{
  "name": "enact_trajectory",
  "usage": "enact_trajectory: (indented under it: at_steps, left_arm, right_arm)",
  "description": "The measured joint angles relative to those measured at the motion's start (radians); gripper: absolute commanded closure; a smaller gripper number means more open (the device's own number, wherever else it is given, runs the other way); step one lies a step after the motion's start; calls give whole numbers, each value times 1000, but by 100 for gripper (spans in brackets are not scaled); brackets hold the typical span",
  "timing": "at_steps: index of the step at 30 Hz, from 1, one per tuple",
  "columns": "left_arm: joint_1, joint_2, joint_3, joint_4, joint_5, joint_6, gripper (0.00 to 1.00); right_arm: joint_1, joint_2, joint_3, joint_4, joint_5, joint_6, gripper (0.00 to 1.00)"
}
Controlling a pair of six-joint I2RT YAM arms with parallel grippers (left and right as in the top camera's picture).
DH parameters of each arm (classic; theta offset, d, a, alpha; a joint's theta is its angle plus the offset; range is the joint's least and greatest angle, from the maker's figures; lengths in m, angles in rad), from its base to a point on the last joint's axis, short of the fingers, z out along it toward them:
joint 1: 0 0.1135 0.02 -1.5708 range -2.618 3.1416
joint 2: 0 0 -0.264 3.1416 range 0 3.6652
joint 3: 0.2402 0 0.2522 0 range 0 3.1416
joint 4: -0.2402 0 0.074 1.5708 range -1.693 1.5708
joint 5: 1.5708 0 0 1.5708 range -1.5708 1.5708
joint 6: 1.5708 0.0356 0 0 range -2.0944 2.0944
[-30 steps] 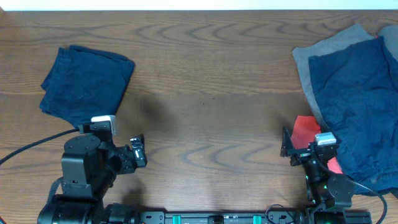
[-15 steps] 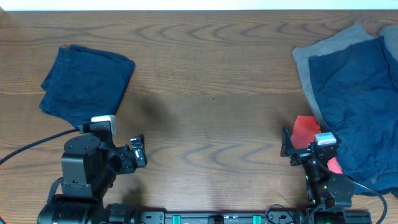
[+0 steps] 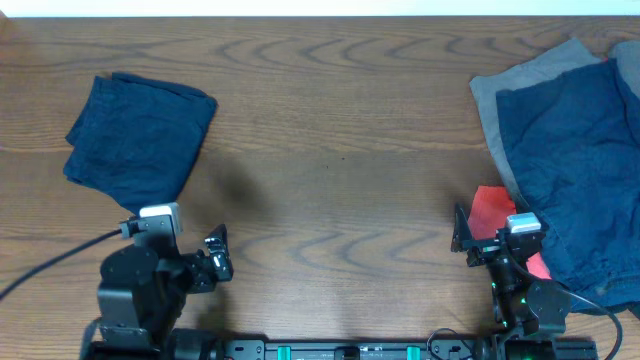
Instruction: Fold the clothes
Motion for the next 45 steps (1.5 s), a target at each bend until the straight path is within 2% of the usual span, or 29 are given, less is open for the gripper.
enact_trajectory:
  at_steps: [8, 15, 22, 28, 45]
  left_arm:
    - [11, -244, -390, 327, -3, 0, 2]
    - [12, -384, -607, 584, -3, 0, 2]
    - [12, -414, -742, 882, -4, 11, 2]
    - [12, -415, -761, 894, -8, 54, 2]
    - [12, -415, -760, 890, -10, 69, 2]
  right_arm:
    - [0, 0, 0, 0, 2, 0, 1]
    - [0, 0, 0, 0, 2, 0, 1]
    - [0, 0, 0, 0, 3, 0, 1]
    - [0, 0, 0, 0, 3, 0, 1]
    - [0, 0, 0, 0, 3, 0, 1]
